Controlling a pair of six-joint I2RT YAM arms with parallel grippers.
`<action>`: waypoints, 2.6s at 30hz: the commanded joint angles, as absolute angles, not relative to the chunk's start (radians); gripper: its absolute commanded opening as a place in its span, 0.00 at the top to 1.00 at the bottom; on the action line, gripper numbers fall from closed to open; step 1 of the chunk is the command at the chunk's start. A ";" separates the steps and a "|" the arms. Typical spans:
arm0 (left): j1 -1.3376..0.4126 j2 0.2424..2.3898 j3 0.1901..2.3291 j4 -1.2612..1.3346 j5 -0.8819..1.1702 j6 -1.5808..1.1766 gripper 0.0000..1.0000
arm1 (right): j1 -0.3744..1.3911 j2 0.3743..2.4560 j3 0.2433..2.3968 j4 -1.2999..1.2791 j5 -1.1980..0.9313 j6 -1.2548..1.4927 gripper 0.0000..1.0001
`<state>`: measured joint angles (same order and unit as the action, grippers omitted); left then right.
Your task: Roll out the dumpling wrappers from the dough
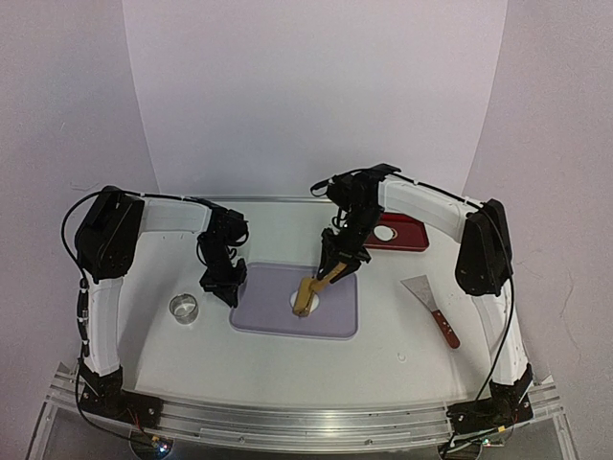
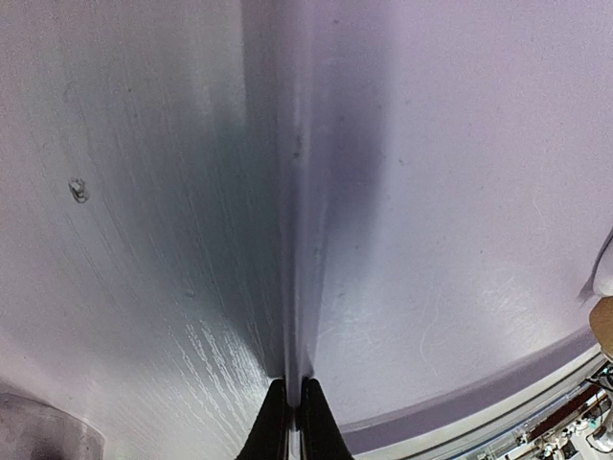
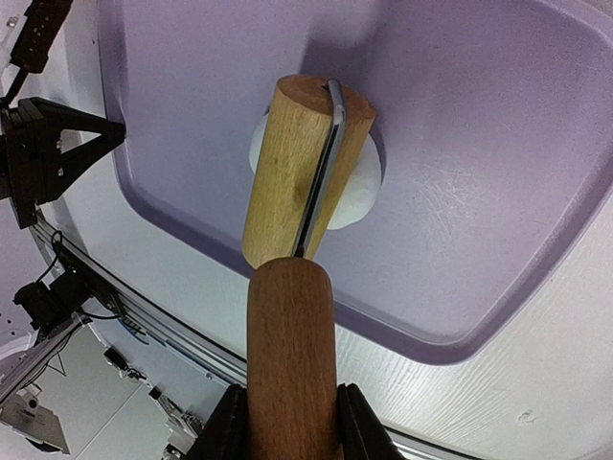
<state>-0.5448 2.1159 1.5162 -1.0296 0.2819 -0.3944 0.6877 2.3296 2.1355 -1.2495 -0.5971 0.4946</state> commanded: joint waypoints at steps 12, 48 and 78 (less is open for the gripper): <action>-0.544 2.156 1.550 -1.035 0.250 -0.380 1.00 | 0.720 2.686 2.117 -1.223 -0.383 0.559 1.00; -0.543 2.154 1.511 -1.000 0.305 -0.374 1.00 | 0.753 2.868 2.227 -1.230 -0.097 0.740 1.00; -0.561 2.123 1.467 -0.948 0.365 -0.391 1.00 | 0.834 3.009 2.485 -1.332 0.076 0.824 1.00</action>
